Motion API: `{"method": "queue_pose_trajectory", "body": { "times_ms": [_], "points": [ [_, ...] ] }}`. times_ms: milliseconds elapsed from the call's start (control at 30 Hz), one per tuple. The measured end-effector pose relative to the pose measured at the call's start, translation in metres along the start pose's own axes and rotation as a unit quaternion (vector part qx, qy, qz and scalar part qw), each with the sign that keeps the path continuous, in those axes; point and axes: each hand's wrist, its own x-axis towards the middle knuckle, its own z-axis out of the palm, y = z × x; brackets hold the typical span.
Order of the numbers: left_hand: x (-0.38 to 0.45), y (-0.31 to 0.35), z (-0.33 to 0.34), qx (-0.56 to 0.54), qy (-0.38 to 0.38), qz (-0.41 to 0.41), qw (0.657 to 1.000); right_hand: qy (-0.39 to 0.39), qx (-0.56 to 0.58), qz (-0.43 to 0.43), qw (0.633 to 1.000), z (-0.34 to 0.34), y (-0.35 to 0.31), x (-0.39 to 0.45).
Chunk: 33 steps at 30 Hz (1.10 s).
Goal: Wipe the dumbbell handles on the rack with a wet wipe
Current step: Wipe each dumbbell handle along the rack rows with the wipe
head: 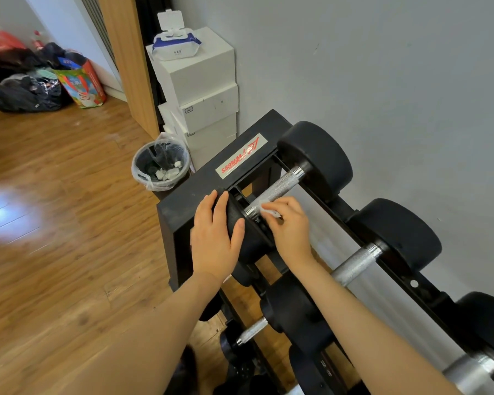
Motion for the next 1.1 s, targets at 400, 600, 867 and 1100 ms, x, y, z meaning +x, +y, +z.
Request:
{"method": "queue_pose_trajectory", "body": {
  "times_ms": [400, 600, 867, 1100],
  "points": [
    [-0.061, 0.038, -0.008, 0.016, -0.039, 0.028, 0.999, 0.131, -0.018, 0.128, 0.983, -0.071, -0.026, -0.081],
    [-0.096, 0.057, 0.001, -0.031, -0.081, 0.084, 0.993, 0.214, -0.025, 0.158, 0.964, -0.103, -0.010, -0.112],
    [-0.115, 0.097, 0.030, 0.002, -0.106, 0.016, 0.994, 0.196, -0.034, 0.133, 0.971, -0.132, 0.014, -0.128],
    [-0.127, 0.110, 0.059, 0.065, -0.108, -0.054, 0.991, 0.230, 0.005, 0.138, 0.963, -0.128, 0.028, -0.123]
  ]
}}
